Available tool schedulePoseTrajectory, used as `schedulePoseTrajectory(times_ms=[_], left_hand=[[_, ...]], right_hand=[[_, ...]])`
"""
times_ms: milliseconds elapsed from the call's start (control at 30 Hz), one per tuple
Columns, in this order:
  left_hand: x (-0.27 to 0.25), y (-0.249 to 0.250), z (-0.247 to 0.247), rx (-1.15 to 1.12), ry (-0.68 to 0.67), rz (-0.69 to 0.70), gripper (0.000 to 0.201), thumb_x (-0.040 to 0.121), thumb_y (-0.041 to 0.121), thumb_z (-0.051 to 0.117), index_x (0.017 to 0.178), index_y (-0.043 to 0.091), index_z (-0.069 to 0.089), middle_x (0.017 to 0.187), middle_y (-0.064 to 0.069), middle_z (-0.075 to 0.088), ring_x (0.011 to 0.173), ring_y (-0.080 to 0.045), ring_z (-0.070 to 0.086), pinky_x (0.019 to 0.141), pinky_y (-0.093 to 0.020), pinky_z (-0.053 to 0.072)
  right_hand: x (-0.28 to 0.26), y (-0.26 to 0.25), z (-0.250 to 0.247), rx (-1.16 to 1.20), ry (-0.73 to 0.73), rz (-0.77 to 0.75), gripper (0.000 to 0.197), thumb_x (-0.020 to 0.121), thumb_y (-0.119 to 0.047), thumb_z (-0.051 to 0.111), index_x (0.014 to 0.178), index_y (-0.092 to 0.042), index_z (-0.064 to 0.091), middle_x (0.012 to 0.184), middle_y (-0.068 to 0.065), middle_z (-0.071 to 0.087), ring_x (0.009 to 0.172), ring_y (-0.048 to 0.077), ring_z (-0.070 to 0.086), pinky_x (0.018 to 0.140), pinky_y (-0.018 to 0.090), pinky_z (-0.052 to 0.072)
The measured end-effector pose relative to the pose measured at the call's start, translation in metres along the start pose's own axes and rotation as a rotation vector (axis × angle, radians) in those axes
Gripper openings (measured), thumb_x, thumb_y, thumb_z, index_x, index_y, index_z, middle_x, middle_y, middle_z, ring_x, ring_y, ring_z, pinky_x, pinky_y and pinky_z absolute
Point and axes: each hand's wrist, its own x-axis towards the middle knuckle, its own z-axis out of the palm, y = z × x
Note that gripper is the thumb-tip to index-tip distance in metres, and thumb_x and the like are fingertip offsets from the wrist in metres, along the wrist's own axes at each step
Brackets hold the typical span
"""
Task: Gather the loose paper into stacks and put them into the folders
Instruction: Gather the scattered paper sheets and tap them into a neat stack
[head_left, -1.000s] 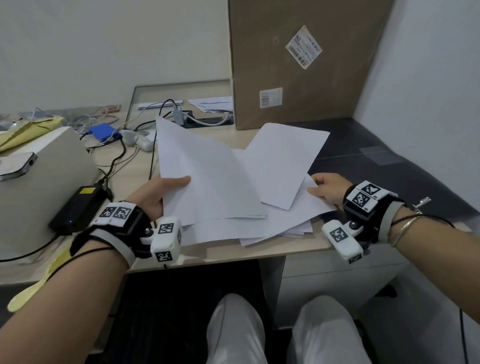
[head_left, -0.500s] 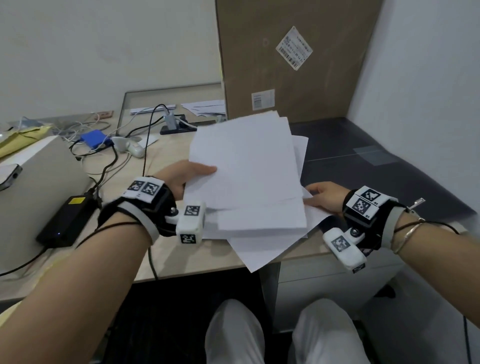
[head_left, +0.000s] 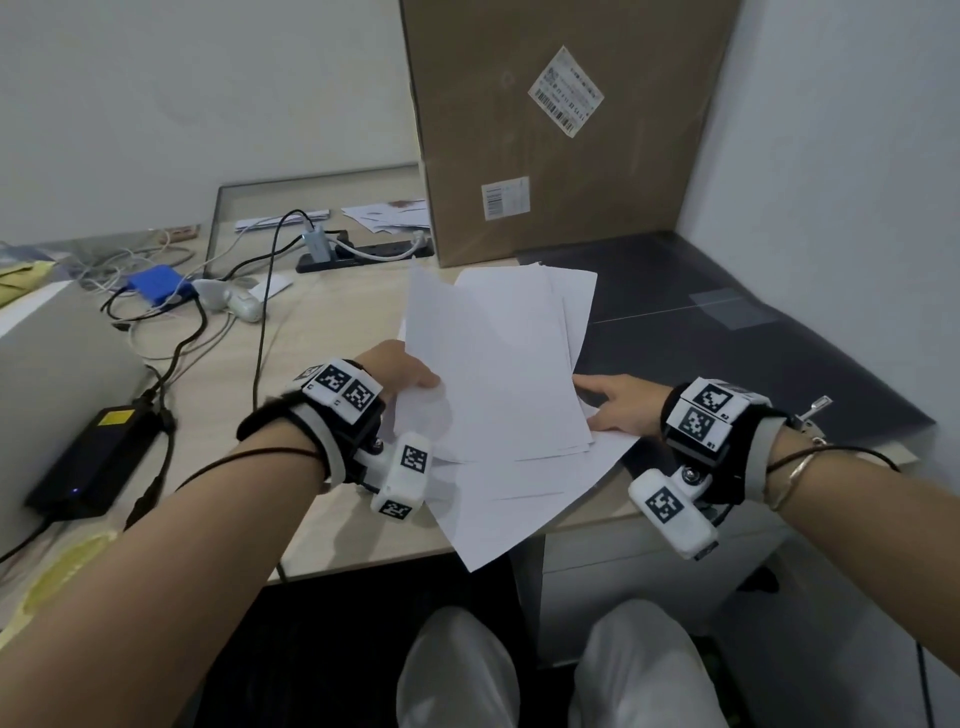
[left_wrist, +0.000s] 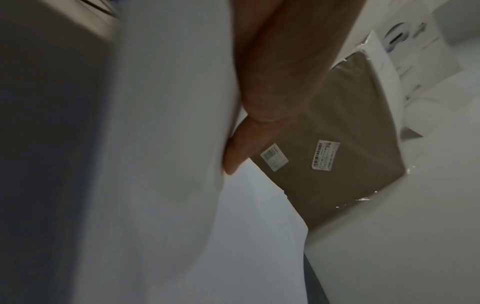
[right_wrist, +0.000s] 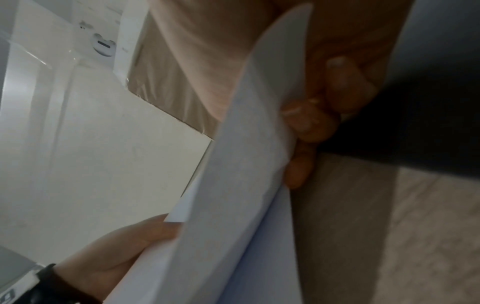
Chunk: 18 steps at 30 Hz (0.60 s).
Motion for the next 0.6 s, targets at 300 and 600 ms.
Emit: schedulePoseTrajectory(times_ms=[300,600], left_hand=[[-0.011,0.008,-0.001,-0.142,-0.061,-0.017,0.051,0.07,0.009,0.075,0.119,0.002,0.062,0.117,-0.017,0.067,0.108,-0.037,0.063,0.1,-0.051,0.047],[0.039,-0.027,-0.019,-0.253,-0.055,-0.169,0.071,0.052,0.027,0.09,0.112,0.002,0.062,0.116,-0.014,0.066,0.101,-0.031,0.065,0.095,-0.045,0.049]], right_hand=[[0.004,0.001,0.002,-0.038,-0.018,-0.017,0.084,0.085,-0.01,0.059,0.149,-0.039,0.014,0.146,-0.008,0.042,0.117,0.015,0.051,0.095,0.023,0.042],[0.003,0.001,0.003,-0.062,-0.002,-0.035,0.077,0.087,-0.008,0.057,0.149,-0.034,0.02,0.137,0.0,0.052,0.095,0.015,0.051,0.088,0.027,0.045]])
